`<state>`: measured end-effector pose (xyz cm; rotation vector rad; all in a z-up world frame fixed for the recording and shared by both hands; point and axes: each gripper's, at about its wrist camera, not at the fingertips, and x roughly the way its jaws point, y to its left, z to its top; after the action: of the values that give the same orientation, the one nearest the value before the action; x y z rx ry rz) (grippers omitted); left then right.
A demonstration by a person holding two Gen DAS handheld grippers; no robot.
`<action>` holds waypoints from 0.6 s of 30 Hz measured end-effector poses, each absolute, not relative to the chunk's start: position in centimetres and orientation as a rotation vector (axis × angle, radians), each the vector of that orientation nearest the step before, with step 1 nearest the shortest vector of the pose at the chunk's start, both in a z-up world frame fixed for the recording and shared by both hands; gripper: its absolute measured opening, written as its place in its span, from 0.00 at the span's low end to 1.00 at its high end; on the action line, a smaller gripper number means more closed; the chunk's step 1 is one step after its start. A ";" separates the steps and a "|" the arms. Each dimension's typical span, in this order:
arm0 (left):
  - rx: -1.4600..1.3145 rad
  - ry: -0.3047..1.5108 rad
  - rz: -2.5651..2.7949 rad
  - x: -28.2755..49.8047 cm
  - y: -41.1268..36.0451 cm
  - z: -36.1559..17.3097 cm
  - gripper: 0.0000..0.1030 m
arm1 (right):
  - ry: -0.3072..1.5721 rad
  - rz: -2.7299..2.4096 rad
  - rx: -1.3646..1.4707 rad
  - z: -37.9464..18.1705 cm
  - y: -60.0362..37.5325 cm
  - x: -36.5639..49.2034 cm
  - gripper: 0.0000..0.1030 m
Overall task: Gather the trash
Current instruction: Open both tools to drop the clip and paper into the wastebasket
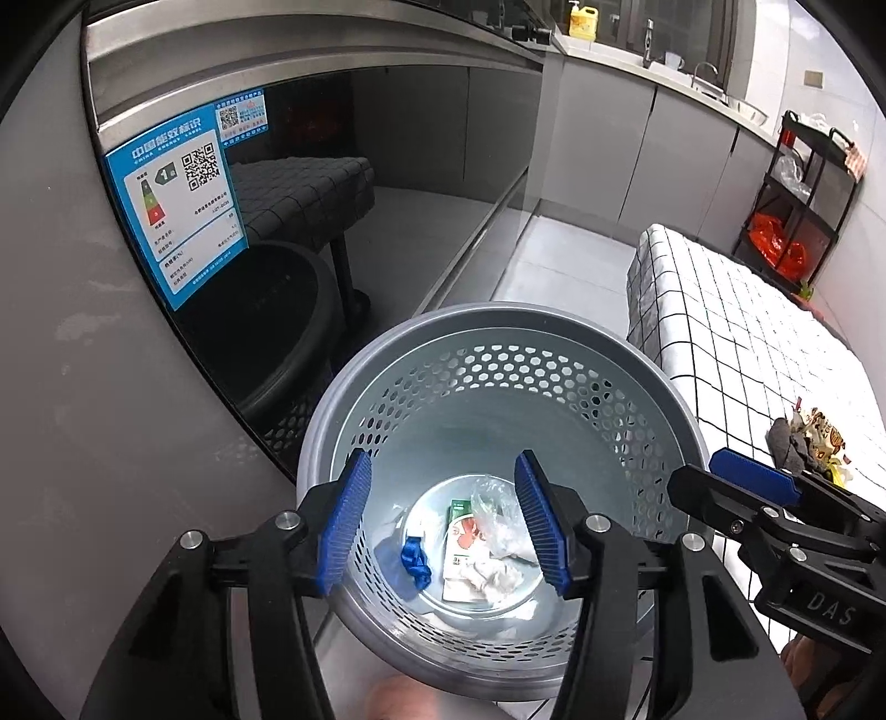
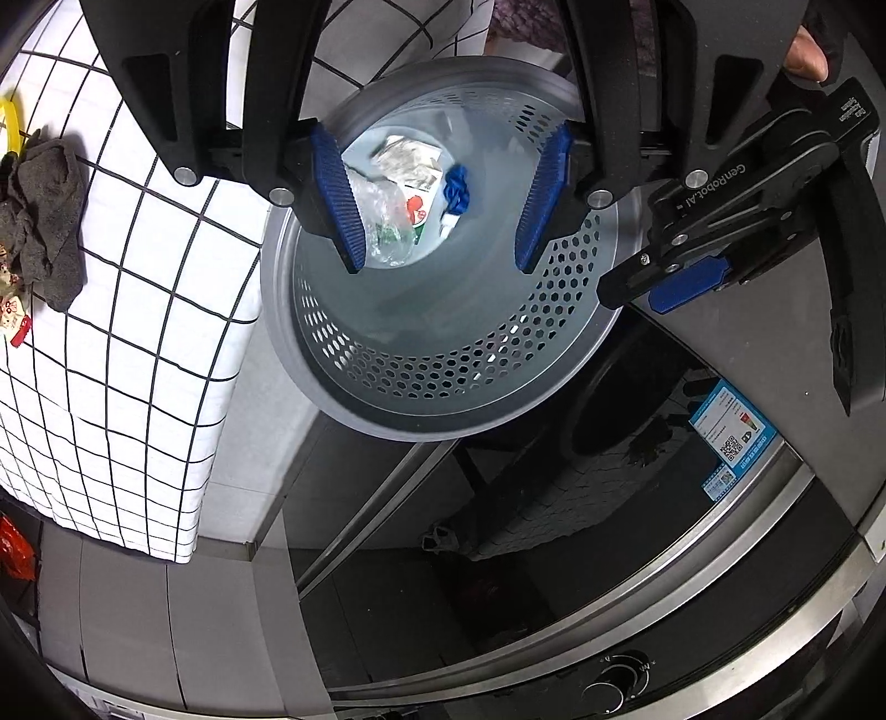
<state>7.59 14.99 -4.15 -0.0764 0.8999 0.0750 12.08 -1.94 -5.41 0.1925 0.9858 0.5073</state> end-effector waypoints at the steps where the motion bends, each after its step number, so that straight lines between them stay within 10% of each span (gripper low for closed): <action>1: -0.077 0.900 0.075 7.6 15.0 -4.2 0.52 | 0.986 0.507 0.193 -5.4 -1.9 12.1 0.52; 18: -0.059 0.882 0.068 7.4 14.3 -3.8 0.57 | 0.969 0.487 0.212 -4.7 -3.7 10.9 0.52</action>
<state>7.38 14.31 -3.85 -0.0594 0.8822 0.0680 10.90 -3.72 -4.73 0.2124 0.9694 0.4872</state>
